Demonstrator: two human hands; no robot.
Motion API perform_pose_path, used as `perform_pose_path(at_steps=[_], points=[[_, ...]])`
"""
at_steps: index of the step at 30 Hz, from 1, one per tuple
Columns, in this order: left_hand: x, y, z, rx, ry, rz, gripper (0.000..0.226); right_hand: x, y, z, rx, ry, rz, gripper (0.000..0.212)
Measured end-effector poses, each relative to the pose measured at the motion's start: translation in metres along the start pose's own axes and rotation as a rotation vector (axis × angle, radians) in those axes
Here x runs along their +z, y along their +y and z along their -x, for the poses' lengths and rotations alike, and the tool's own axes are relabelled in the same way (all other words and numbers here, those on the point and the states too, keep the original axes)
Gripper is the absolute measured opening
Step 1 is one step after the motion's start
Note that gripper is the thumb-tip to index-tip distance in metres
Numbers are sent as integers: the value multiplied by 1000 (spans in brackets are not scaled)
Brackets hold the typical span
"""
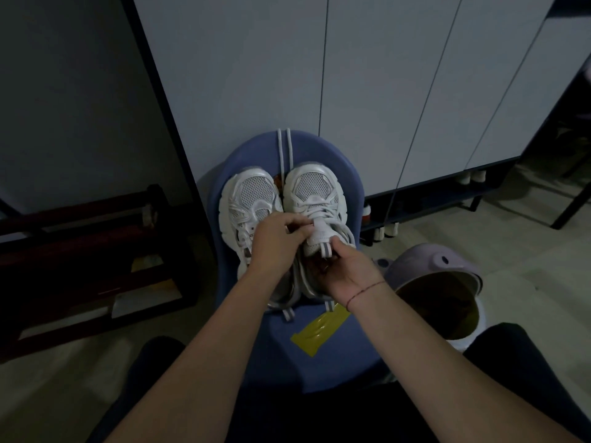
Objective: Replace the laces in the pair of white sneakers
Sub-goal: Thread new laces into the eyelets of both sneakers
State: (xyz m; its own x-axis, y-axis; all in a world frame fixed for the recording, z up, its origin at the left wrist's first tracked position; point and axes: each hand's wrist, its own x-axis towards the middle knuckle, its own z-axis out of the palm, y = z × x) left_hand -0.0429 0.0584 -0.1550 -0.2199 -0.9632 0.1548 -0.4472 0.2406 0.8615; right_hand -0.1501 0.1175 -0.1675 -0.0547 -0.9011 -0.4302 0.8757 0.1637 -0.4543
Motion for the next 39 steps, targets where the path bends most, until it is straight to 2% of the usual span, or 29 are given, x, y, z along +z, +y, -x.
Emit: perform_pose_path(at_steps=[9,14,16,17,18,21,23,26,29,33,35,37,39], points=[[-5,-1,-5,-5,107,-51,12,2,-3,-5,18,83,16,23],[-39,-7,-7,-251,362,281,16,4,-4,-3,-2,110,23,20],[-43,-15,-9,-223,434,234,14,5,-4,-2,-1,114,29,20],[-42,-16,-9,-161,415,170,5,6,-4,-1,0,117,31,20],[-38,-14,-8,-95,339,104,7,6,-5,-1,3,118,30,20],[-15,-5,-5,24,23,-86,31,7,-4,2,13,100,20,23],[-3,-1,-1,57,-55,-155,33,8,-4,3,17,82,16,25],[1,-3,-1,8,16,-62,23,10,-5,6,12,77,18,27],[-6,1,-1,12,66,-97,11,11,-7,7,17,92,25,26],[-36,-1,-5,-31,408,-57,11,11,-8,5,25,105,27,22],[-47,-5,-7,-67,503,-12,13,11,-7,4,20,109,31,20],[-45,-2,-7,-33,410,-48,19,11,-6,4,13,110,38,20],[-30,2,-4,31,184,-75,27,10,-6,4,11,104,38,21]])
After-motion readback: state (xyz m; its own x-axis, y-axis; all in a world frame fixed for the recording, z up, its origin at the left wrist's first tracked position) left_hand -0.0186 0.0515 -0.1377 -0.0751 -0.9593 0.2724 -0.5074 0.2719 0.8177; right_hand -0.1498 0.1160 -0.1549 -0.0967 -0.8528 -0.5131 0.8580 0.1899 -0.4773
